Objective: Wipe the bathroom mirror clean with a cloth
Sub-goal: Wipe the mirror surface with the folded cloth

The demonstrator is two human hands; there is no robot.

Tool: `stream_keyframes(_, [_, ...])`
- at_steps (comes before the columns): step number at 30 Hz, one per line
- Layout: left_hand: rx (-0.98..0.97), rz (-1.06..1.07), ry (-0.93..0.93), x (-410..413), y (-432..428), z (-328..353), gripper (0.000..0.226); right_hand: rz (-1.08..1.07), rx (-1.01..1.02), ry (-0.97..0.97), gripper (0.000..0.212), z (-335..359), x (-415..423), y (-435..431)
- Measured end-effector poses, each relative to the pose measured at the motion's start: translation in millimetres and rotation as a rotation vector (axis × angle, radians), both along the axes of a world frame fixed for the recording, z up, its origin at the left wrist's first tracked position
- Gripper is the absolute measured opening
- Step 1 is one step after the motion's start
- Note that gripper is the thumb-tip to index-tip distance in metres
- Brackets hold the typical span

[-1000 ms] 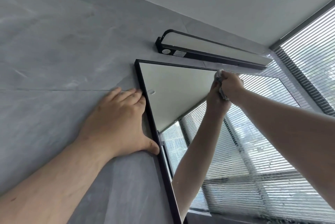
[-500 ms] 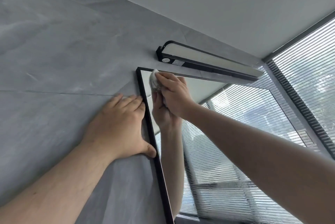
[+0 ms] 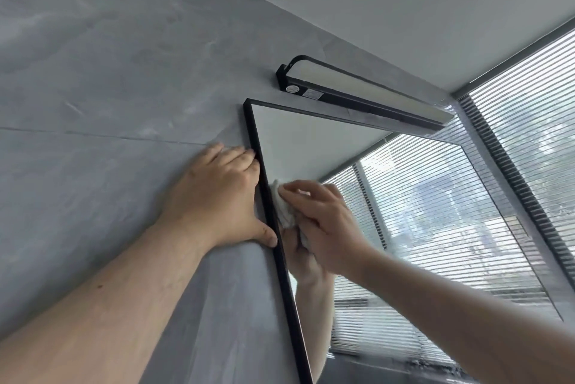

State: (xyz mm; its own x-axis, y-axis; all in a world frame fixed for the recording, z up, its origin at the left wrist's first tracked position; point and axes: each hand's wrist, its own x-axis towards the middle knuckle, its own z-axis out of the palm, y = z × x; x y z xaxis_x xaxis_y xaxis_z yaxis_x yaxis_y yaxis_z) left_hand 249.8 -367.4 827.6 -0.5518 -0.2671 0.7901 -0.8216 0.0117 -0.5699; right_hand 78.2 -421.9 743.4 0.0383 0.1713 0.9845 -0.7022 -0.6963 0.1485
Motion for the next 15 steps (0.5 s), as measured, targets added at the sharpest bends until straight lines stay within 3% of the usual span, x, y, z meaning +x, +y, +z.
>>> stream_keyframes(6, [-0.007, 0.019, 0.000, 0, 2, 0, 0.136, -0.007, -0.070, 0.041, 0.038, -68, -6, -4])
stream_keyframes(15, [0.028, -0.006, 0.000, 2, 5, -10, 0.116, 0.076, 0.006, -0.158, 0.029, -70, 8, -7])
